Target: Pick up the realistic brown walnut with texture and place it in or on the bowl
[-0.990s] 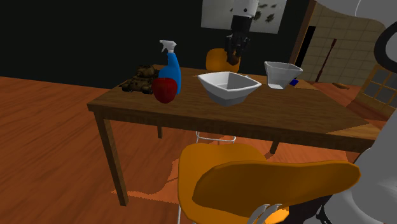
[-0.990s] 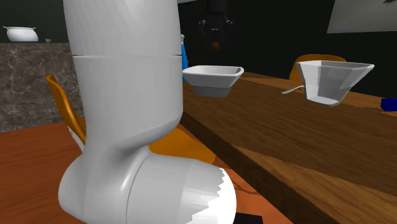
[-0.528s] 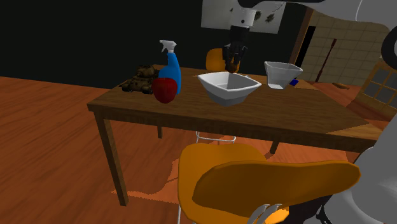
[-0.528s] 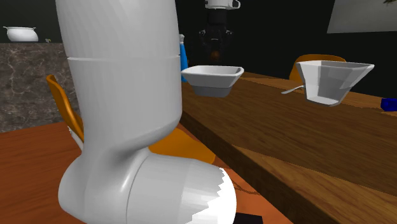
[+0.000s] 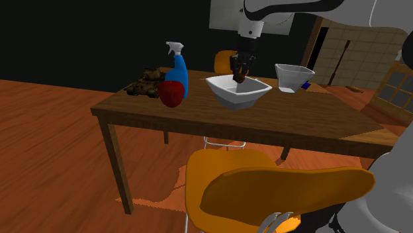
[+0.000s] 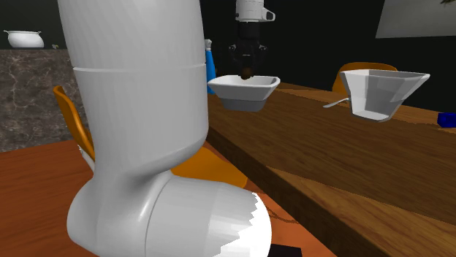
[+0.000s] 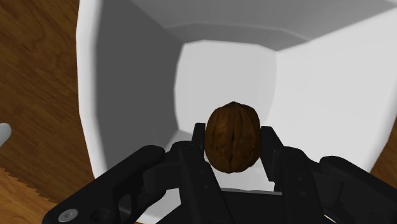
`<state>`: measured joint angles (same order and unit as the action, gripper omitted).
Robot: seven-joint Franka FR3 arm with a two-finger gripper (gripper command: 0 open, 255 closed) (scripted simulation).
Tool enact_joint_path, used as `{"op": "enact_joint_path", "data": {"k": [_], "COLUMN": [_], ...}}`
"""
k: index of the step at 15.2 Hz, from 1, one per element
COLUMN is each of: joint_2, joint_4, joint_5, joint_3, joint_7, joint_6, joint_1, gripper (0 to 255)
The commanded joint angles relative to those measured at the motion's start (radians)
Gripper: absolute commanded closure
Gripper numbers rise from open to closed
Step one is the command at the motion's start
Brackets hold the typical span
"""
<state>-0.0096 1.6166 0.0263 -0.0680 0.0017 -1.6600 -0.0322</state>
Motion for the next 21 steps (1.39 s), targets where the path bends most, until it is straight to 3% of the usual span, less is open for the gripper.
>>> {"op": "enact_joint_path", "data": {"k": [1, 5, 6, 11, 15, 21], "joint_2": [-0.001, -0.001, -0.001, -0.001, 0.032, 0.032], "joint_4": [0.004, 0.003, 0.004, 0.003, -0.168, -0.168], "joint_5": [0.000, 0.000, 0.000, 0.000, 0.002, 0.002], "joint_3": [0.000, 0.000, 0.000, 0.000, -0.003, -0.003], "joint_7": [-0.001, -0.001, -0.001, -0.001, -0.001, -0.001], "joint_6": [-0.003, -0.003, -0.003, -0.003, 0.136, 0.136], "joint_1": [0.000, 0.000, 0.000, 0.000, -0.003, -0.003], "gripper": [255, 255, 0, 0, 0, 0]}}
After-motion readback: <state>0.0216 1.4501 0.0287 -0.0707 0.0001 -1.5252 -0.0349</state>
